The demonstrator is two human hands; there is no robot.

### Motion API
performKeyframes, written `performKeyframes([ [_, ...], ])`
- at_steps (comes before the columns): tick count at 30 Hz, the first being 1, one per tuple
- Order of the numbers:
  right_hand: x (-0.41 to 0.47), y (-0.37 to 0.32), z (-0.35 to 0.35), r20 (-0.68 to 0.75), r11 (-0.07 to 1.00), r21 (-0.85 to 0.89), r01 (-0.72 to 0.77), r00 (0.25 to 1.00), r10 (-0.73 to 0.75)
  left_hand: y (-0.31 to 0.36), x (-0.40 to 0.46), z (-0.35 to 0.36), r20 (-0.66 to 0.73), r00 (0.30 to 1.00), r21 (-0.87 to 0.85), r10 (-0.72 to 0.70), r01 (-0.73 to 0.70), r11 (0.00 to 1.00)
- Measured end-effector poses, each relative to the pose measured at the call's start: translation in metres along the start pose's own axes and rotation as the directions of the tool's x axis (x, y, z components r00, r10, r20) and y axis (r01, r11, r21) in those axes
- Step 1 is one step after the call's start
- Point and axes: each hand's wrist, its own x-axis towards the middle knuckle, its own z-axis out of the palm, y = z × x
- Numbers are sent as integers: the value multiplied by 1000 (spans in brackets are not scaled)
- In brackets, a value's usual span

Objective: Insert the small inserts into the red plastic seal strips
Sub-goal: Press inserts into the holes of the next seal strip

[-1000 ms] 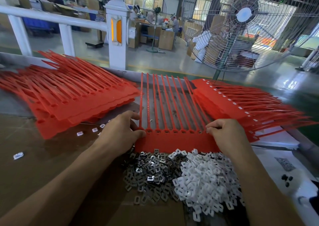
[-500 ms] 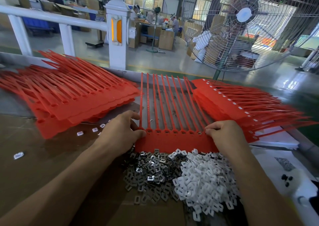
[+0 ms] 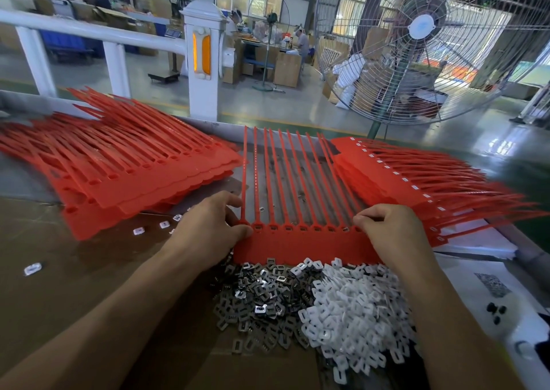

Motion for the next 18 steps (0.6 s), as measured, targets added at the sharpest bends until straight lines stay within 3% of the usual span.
performKeyframes([
  [5, -4, -7, 7, 62, 1000, -25, 14, 998, -13, 0, 0, 0, 5, 1000, -3, -2, 2, 1000],
  [18, -4, -6, 12, 51, 998, -59, -21, 998, 24, 3, -1, -2, 0, 1000, -4, 8, -8, 1000],
])
